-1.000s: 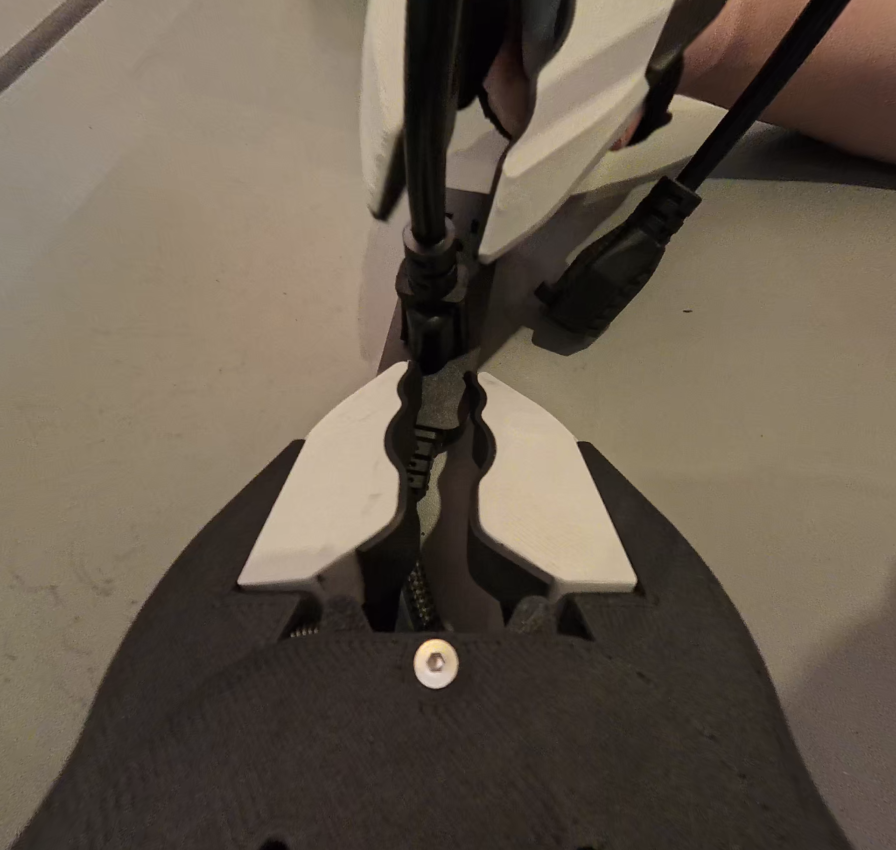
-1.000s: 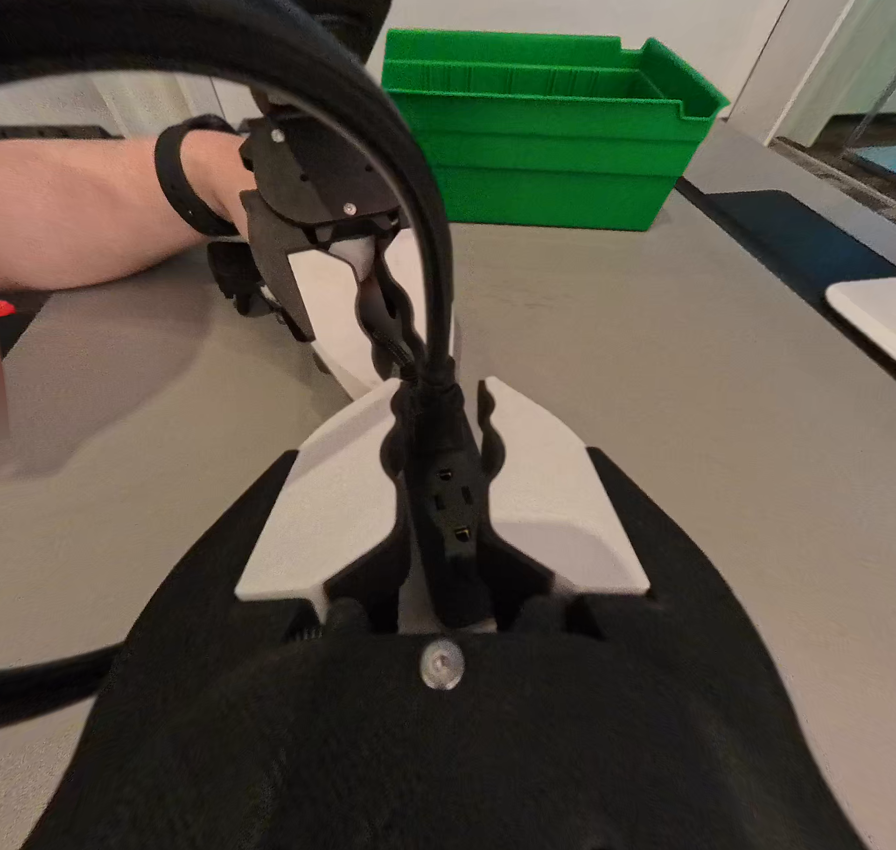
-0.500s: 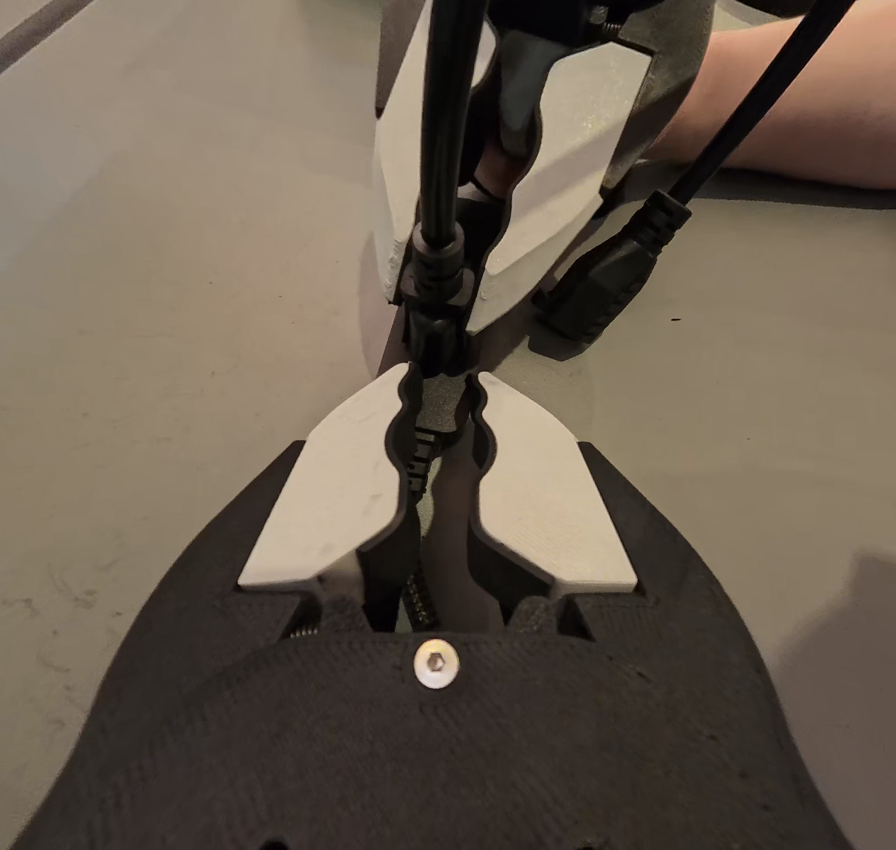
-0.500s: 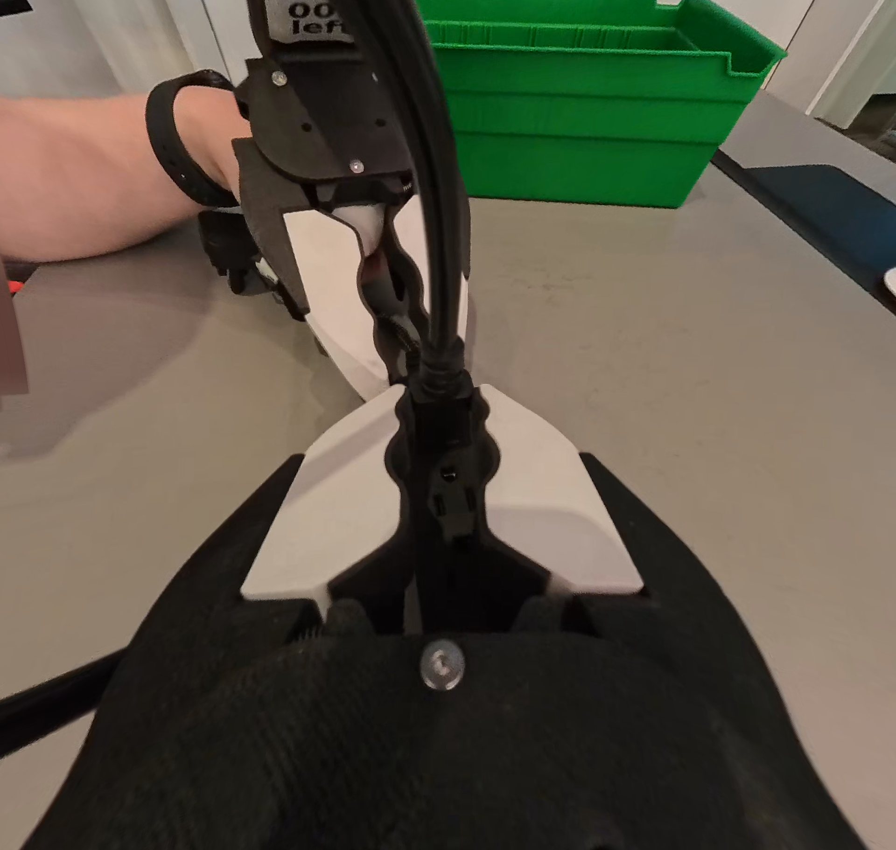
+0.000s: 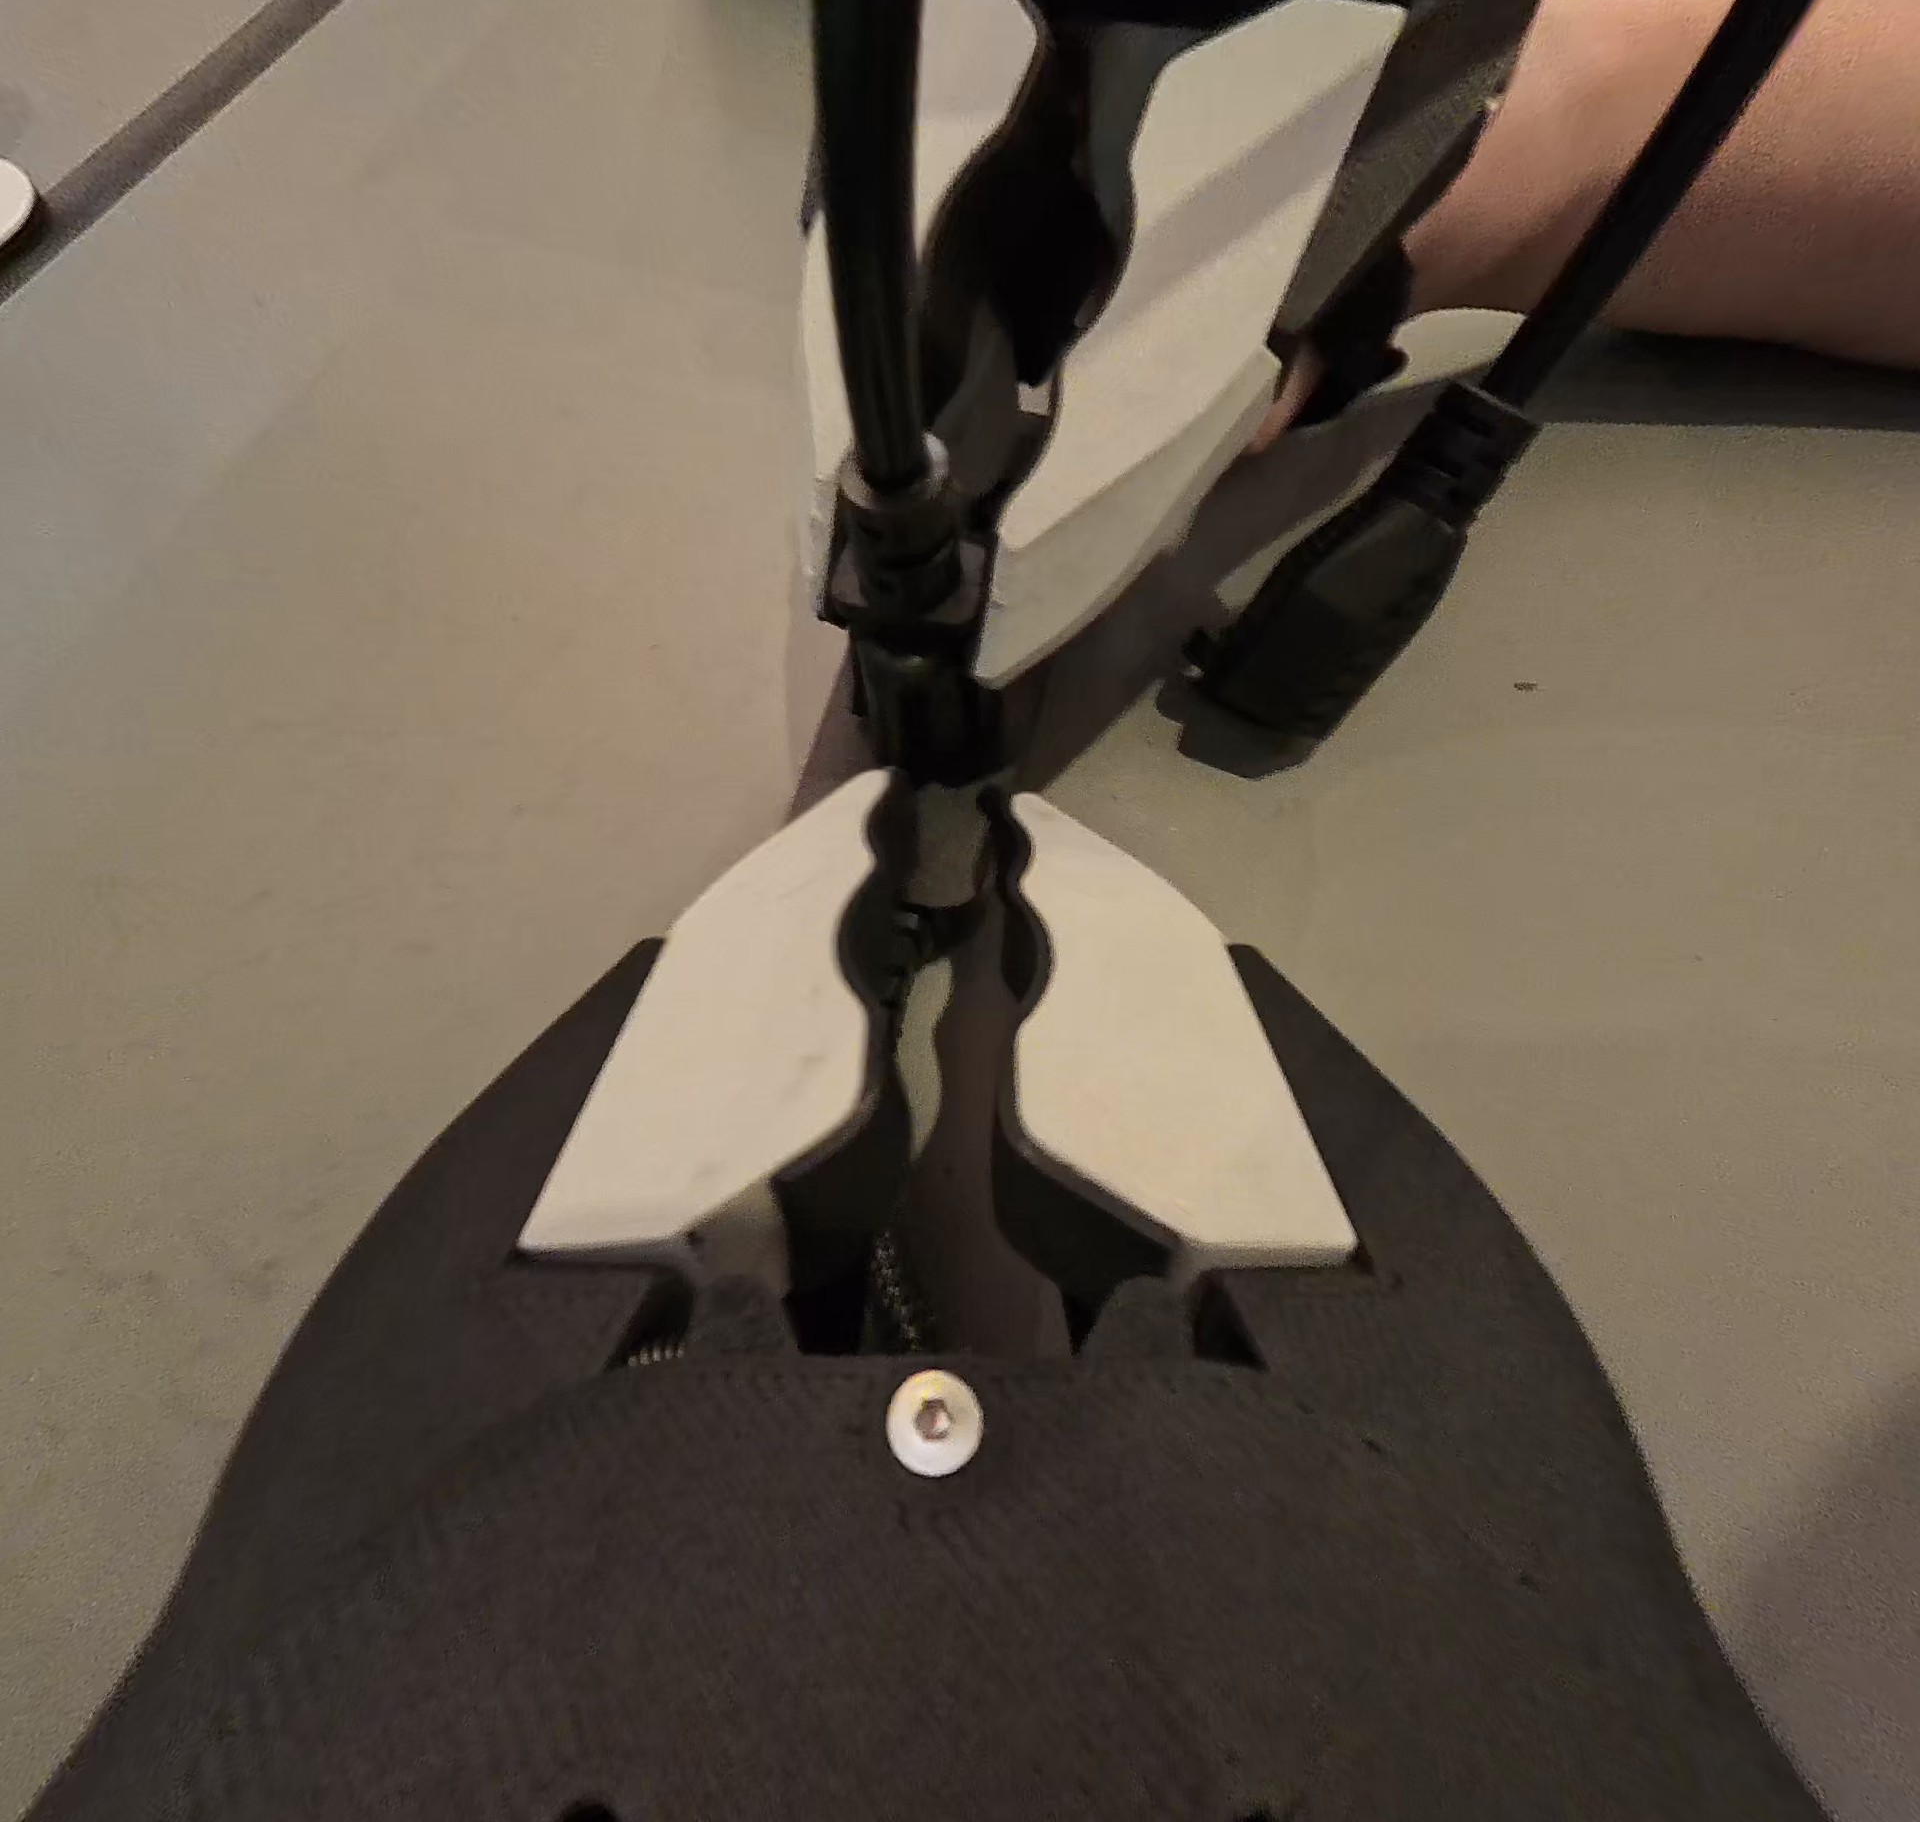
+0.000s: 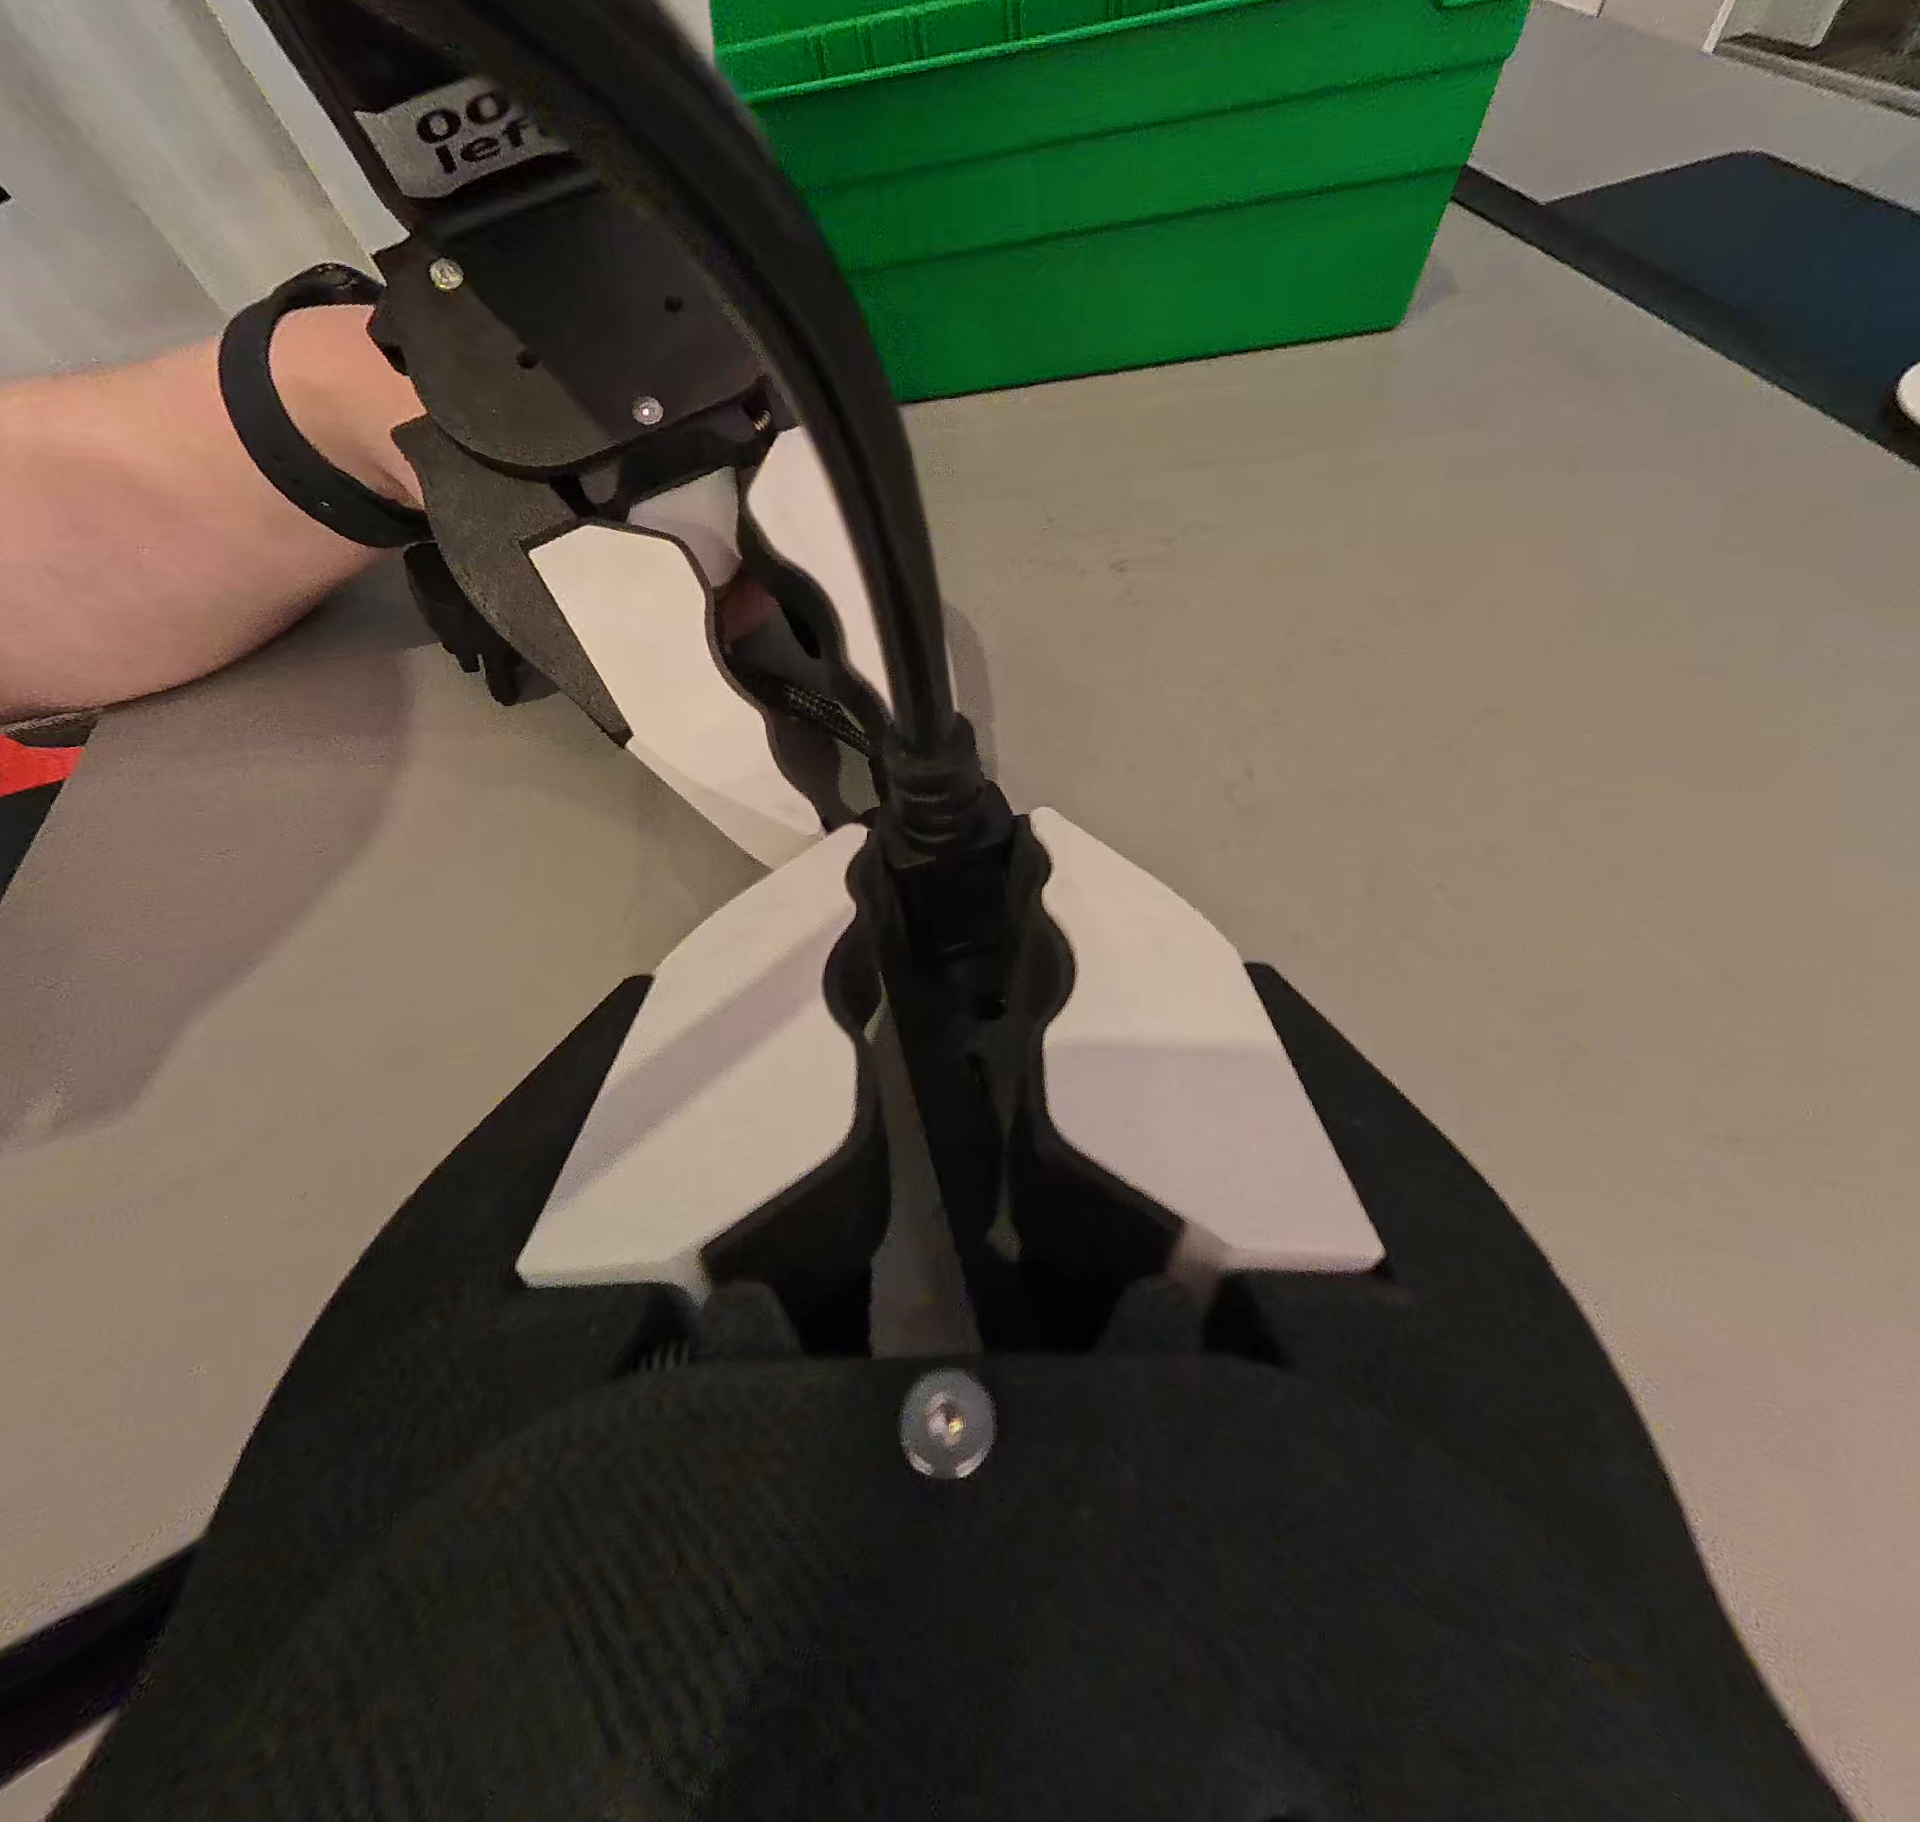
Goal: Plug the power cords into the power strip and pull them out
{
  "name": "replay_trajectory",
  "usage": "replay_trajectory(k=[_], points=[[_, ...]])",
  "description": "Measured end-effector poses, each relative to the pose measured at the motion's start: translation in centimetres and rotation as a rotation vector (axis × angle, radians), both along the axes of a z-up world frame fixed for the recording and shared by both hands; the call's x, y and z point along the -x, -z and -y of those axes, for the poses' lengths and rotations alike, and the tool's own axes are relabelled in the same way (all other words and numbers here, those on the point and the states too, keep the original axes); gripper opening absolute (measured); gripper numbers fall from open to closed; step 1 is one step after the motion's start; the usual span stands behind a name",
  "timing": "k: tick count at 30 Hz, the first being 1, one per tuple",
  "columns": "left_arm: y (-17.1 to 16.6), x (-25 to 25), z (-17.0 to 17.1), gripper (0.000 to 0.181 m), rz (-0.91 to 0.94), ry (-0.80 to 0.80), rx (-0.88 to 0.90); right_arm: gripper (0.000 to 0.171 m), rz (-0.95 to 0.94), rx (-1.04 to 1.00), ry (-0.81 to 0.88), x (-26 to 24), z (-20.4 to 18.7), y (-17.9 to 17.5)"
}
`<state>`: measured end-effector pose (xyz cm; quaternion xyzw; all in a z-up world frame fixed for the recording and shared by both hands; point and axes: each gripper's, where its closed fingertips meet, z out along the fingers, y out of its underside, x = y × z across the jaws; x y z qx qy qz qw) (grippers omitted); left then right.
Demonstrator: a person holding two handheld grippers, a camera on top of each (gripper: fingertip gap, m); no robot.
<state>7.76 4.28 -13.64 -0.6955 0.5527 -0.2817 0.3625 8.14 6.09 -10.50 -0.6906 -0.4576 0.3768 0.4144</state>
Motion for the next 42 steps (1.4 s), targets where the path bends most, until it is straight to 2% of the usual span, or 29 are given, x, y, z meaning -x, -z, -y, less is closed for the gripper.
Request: replay_trajectory(k=[1,7,8,9,10,11,17,19,21,23,25,30,38,42], points=[[0.1,-0.2,0.5,0.006,-0.002,0.032,-0.007,0.022,-0.008,0.005,0.008,-0.2,0.1,0.0],[-0.1,-0.8,0.6,0.005,-0.016,0.006,-0.082,0.022,0.033,-0.081,-0.002,-0.5,0.3,0.1],[-0.1,-0.9,0.5,0.006,-0.022,-0.005,-0.101,0.022,0.031,-0.08,-0.015,-0.5,0.3,0.2],[-0.2,-0.7,0.2,0.015,-0.025,-0.03,-0.113,0.023,0.034,-0.078,-0.024,-0.5,0.3,0.2],[-0.2,-0.3,-0.5,0.032,-0.029,-0.073,-0.118,0.023,0.037,-0.072,-0.028,-0.5,0.4,0.2],[-0.5,-0.2,-0.8,0.035,-0.013,-0.082,-0.107,0.023,0.04,-0.067,-0.028,-0.6,0.5,0.2],[-3.8,-1.0,-0.2,0.034,0.204,-0.048,-0.048,0.028,0.084,-0.13,-0.068,-3.4,1.0,-1.3],[-4.0,-1.4,-0.4,0.036,0.212,-0.049,-0.084,0.028,0.109,-0.106,-0.092,-4.3,1.3,-0.7],[-3.3,-2.0,-0.2,0.037,0.175,-0.006,-0.118,0.027,0.128,-0.101,-0.109,-4.4,1.2,0.6],[-2.6,-2.6,-0.6,0.037,0.138,0.006,-0.134,0.016,0.2,-0.081,-0.112,-4.6,0.9,2.4],[-2.2,-3.2,-0.8,0.032,0.113,0.042,-0.106,0.002,0.212,-0.096,-0.097,-5.0,0.4,2.7],[-2.5,-3.1,-1.5,0.022,0.129,0.074,-0.06,0.003,0.231,-0.076,-0.091,-5.2,0.3,2.8],[-2.8,-4.1,-1.5,0.024,0.048,0.226,-0.088,0.004,0.268,-0.121,-0.1,-5.0,0.5,2.8],[-2.8,-4.3,-1.5,0.024,0.108,0.277,-0.107,0.004,0.285,-0.132,-0.088,-5.0,0.5,2.9]])
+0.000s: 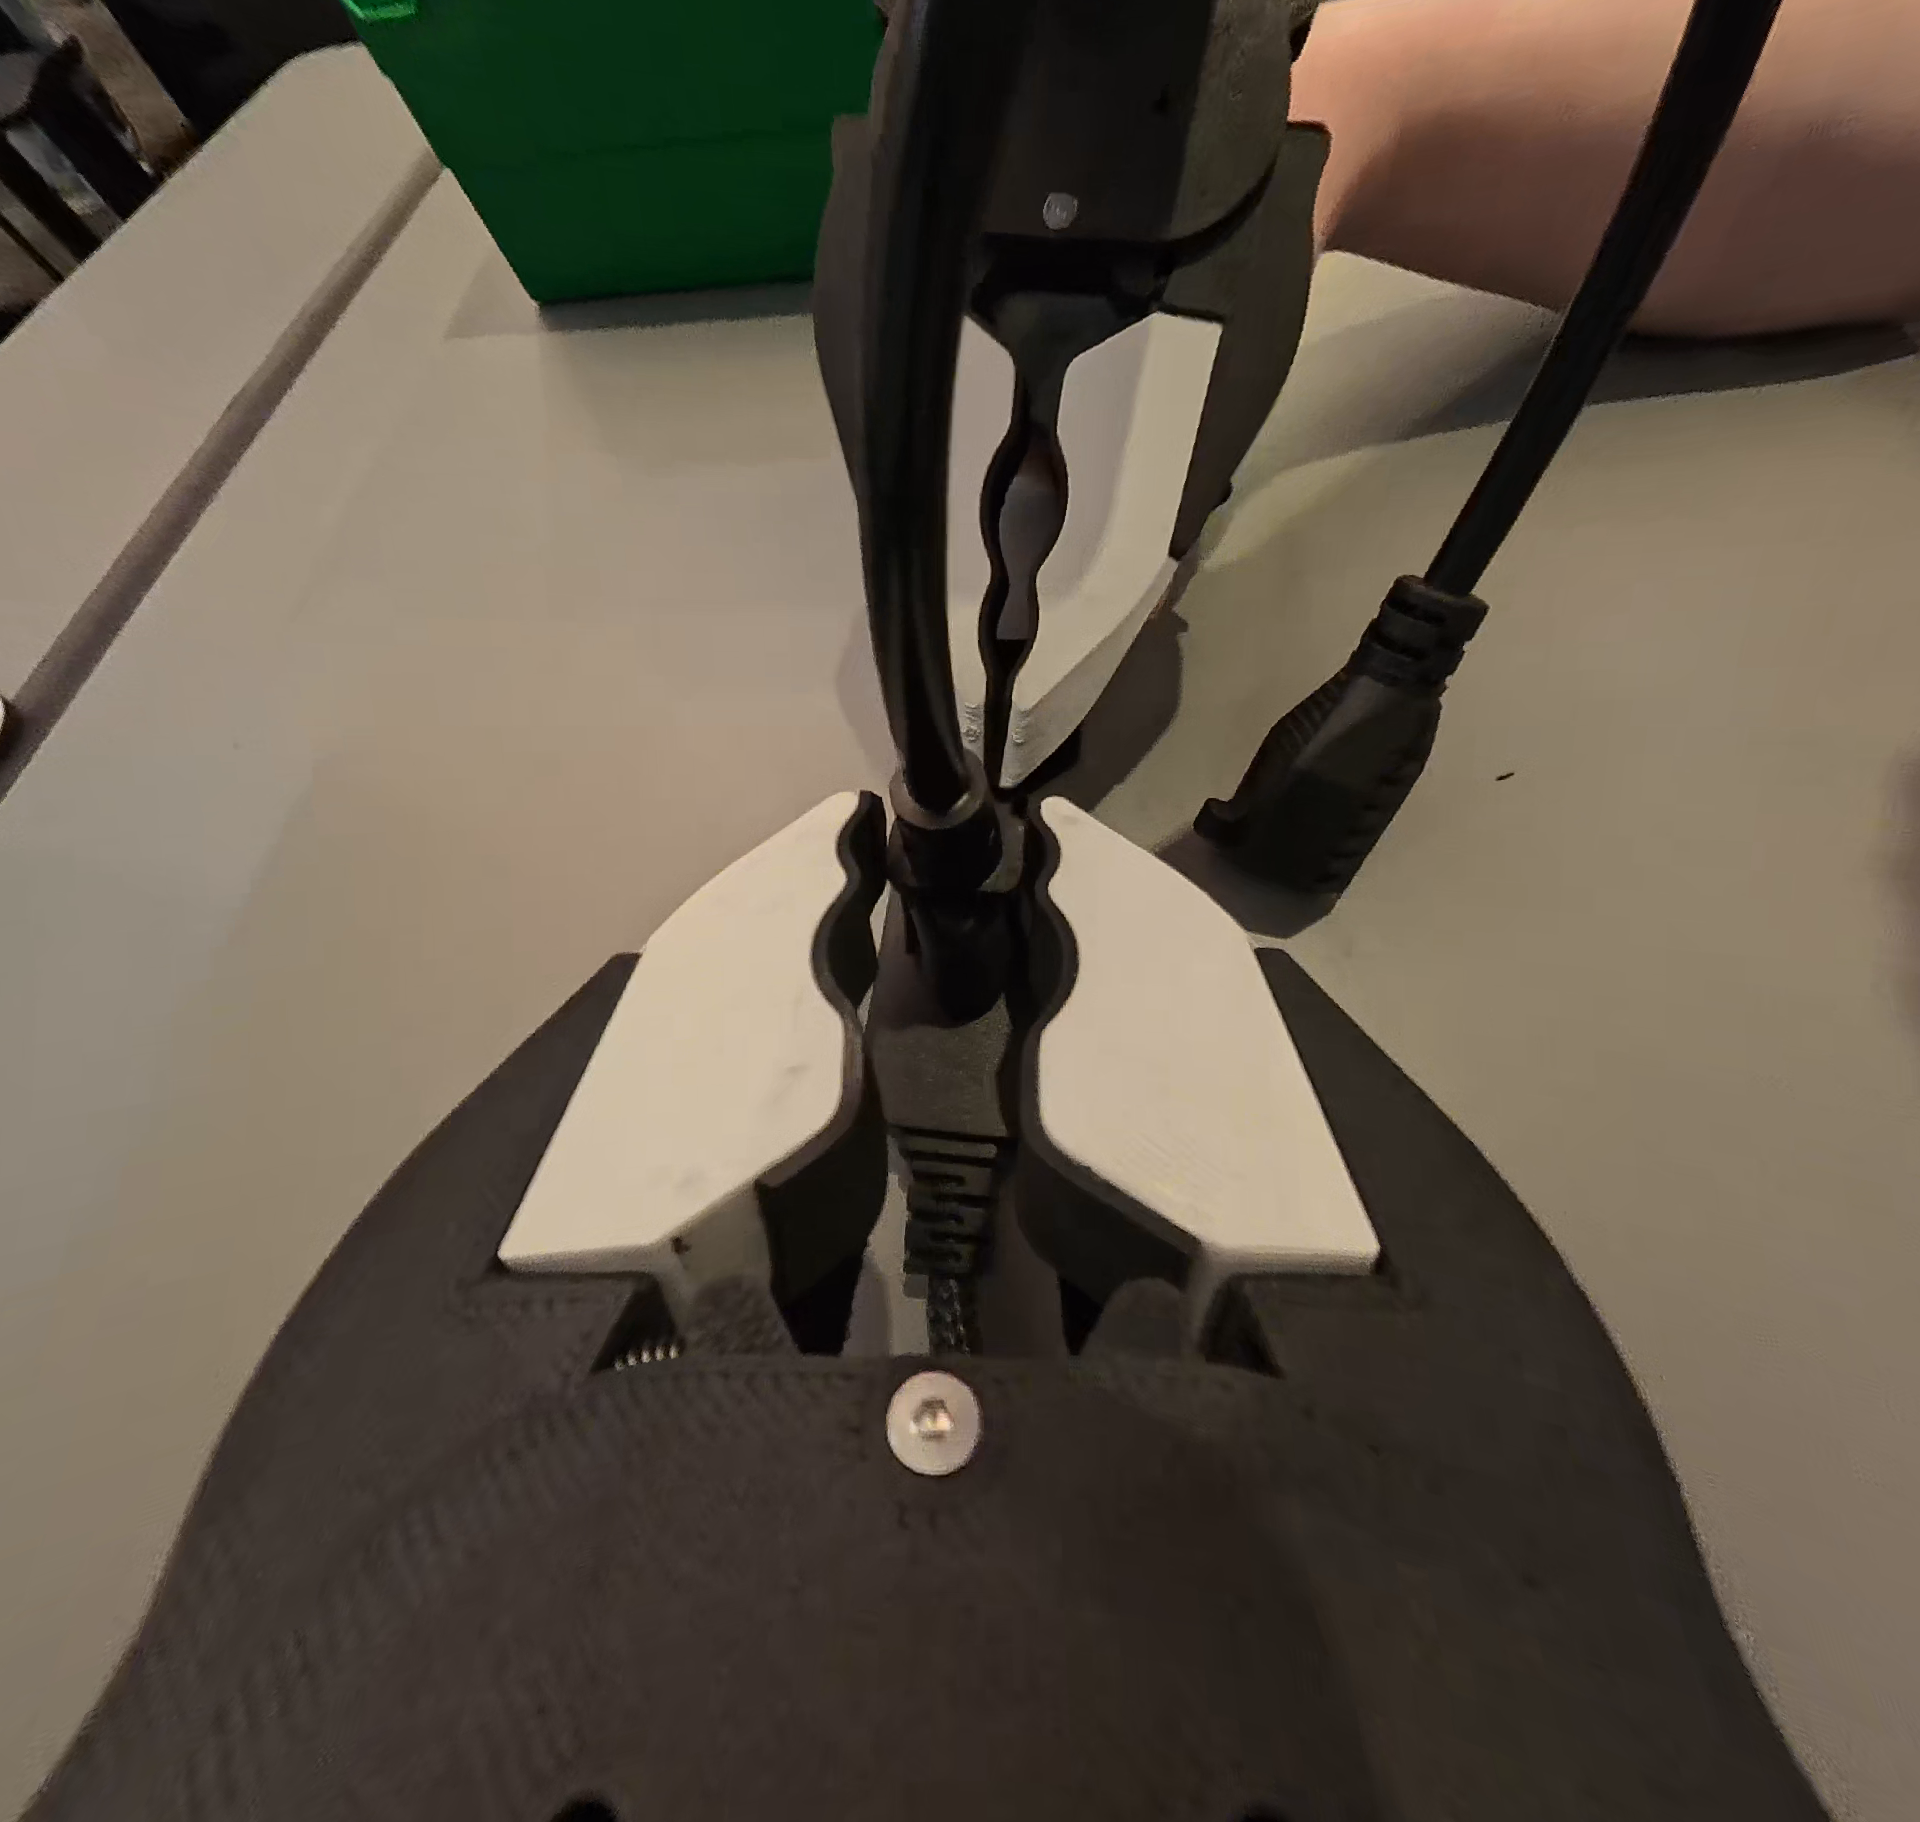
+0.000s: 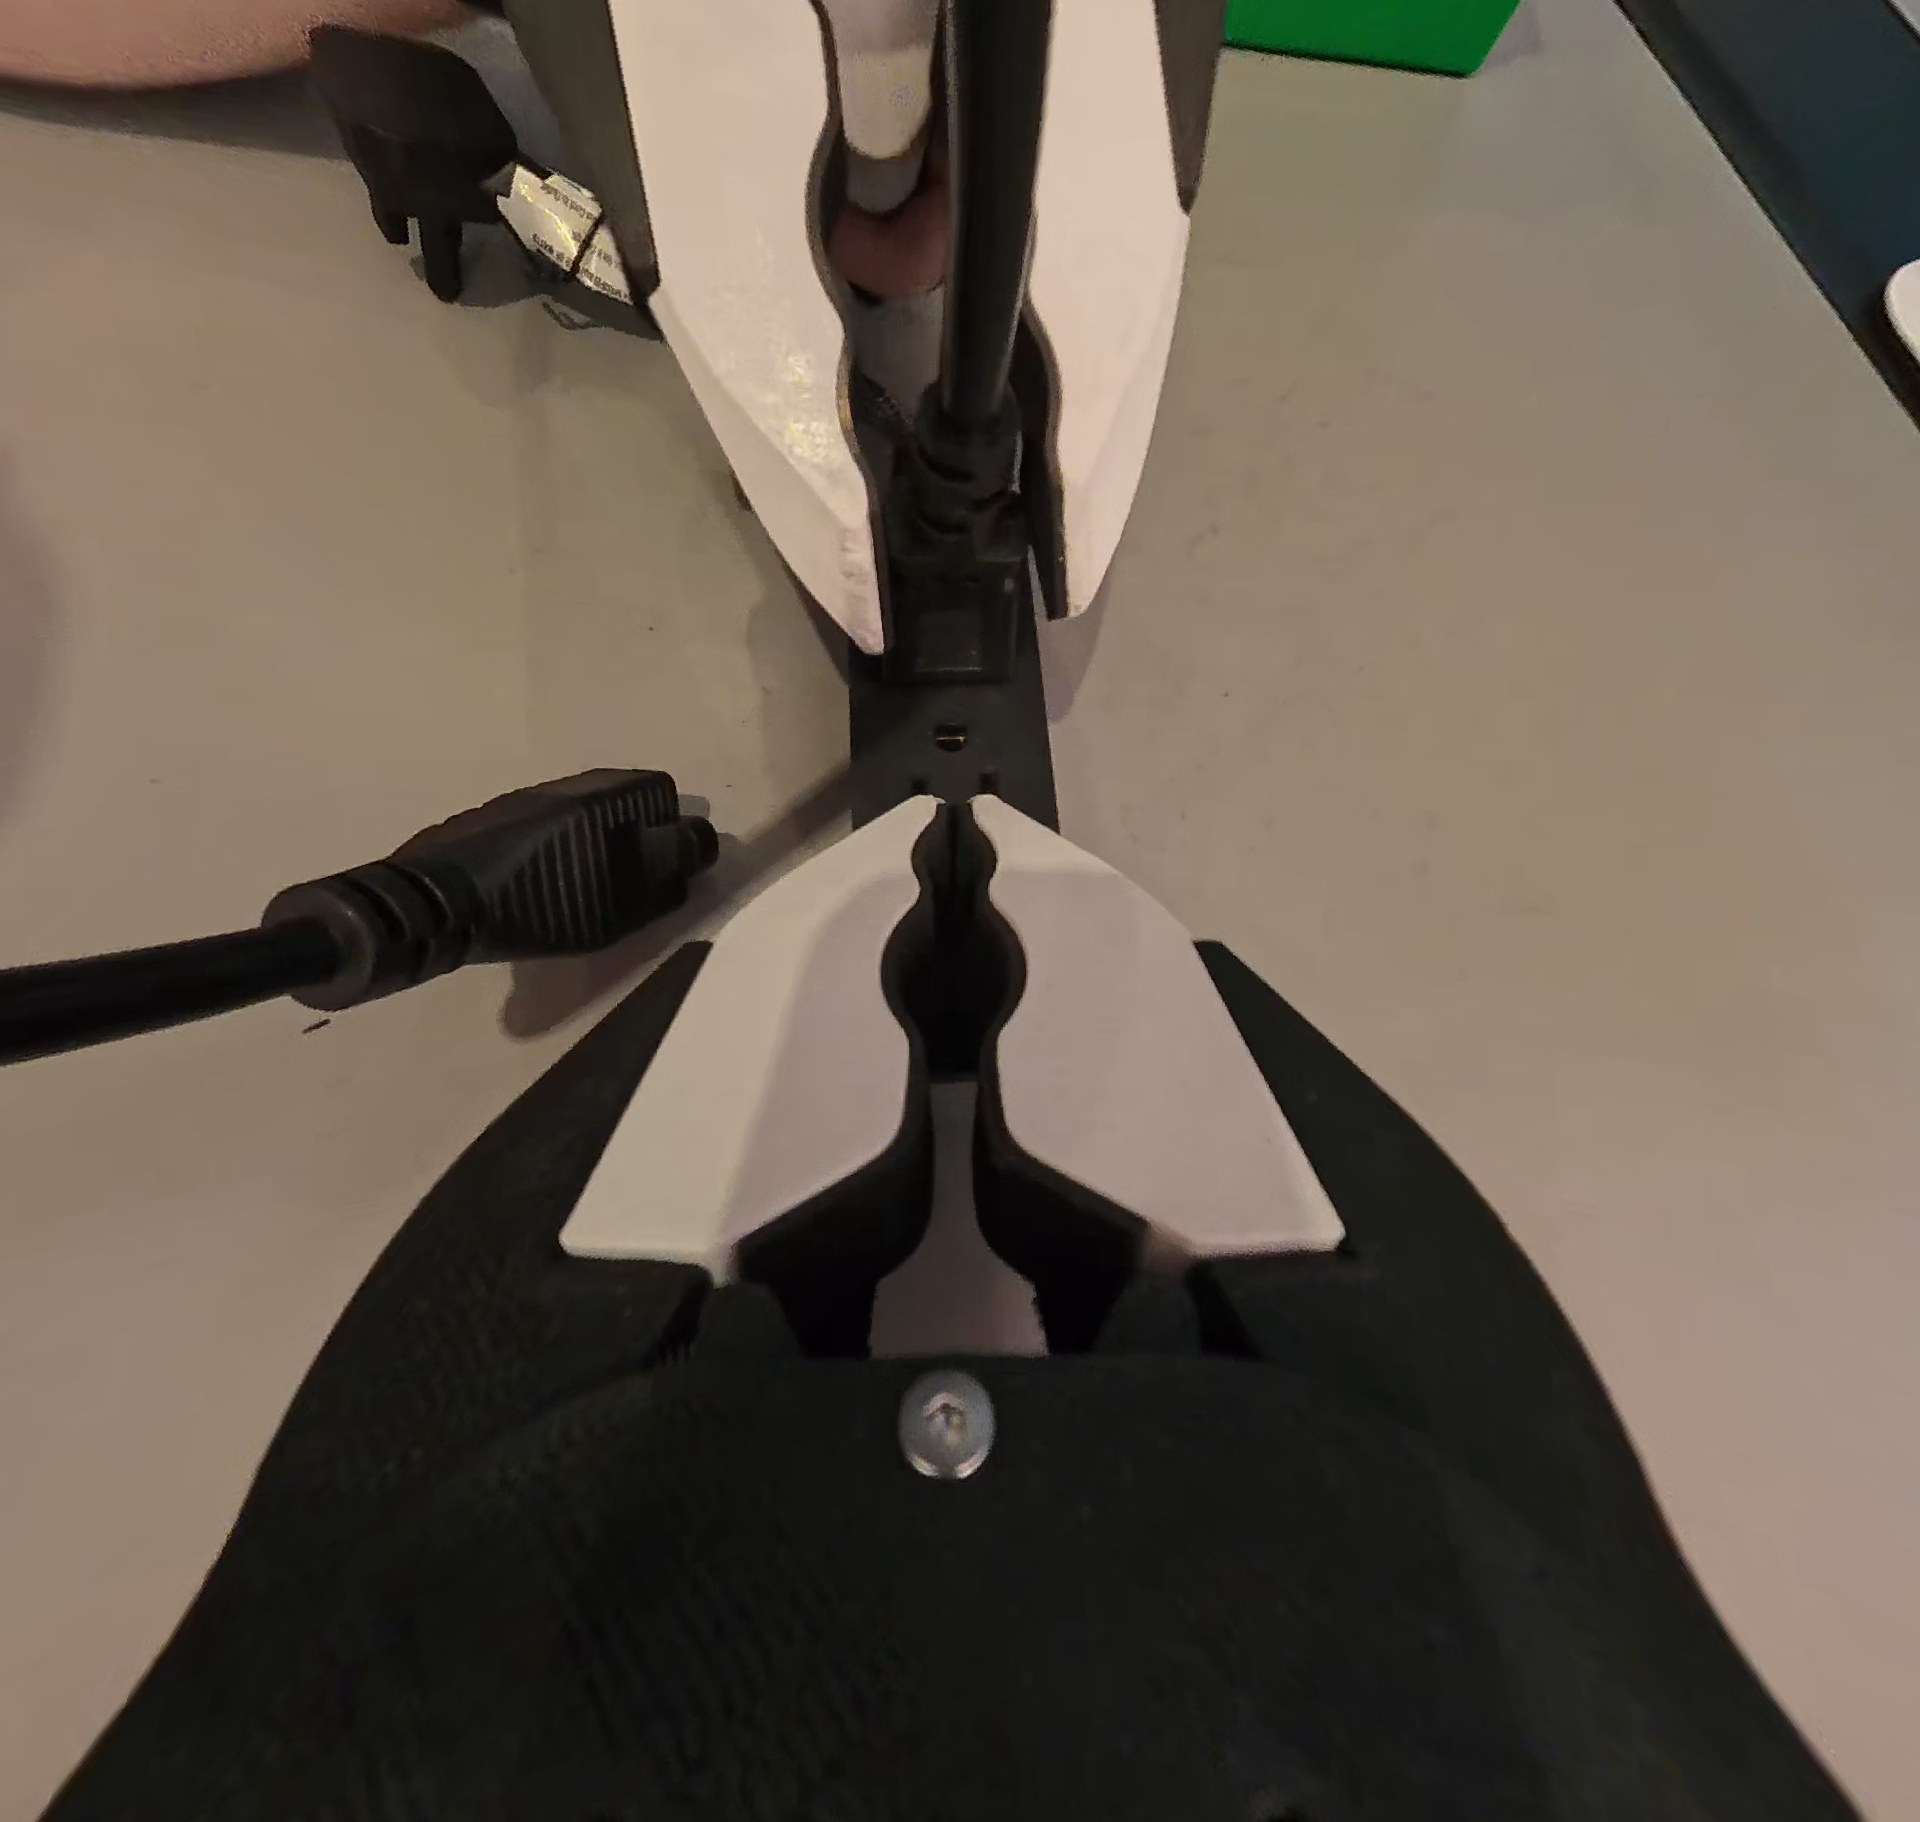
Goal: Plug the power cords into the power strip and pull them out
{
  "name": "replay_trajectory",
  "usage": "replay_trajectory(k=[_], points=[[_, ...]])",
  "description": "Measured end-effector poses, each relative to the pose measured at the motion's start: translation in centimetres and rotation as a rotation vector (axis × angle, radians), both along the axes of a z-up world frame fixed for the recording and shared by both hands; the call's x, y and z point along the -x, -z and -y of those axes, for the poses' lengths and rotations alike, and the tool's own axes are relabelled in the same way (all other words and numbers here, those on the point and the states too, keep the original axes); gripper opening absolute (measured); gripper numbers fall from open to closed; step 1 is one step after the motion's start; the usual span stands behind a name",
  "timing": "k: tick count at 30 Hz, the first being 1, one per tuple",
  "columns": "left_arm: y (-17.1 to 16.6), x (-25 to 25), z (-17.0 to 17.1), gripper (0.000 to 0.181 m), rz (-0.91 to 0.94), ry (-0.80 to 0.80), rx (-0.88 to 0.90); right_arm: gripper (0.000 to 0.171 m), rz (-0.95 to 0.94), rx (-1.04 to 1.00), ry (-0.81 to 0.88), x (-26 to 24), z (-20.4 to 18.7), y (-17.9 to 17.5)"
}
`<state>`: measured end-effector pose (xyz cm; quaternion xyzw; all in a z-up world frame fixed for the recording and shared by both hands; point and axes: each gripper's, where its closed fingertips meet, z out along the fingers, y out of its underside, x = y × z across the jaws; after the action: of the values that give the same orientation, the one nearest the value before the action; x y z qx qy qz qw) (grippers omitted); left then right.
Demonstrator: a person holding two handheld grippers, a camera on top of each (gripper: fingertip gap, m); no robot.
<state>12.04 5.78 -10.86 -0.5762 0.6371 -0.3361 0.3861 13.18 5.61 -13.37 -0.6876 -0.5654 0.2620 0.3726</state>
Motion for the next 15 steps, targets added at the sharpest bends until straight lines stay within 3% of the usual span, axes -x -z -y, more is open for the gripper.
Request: replay_trajectory(k=[6,15], points=[[1.2,-0.3,0.5,0.024,-0.028,0.027,0.084,0.004,-0.016,0.025,0.0,-0.2,0.3,0.0],[1.1,-0.2,0.6,0.022,-0.092,-0.043,0.077,0.006,0.032,0.027,0.042,-0.3,0.5,0.3]])
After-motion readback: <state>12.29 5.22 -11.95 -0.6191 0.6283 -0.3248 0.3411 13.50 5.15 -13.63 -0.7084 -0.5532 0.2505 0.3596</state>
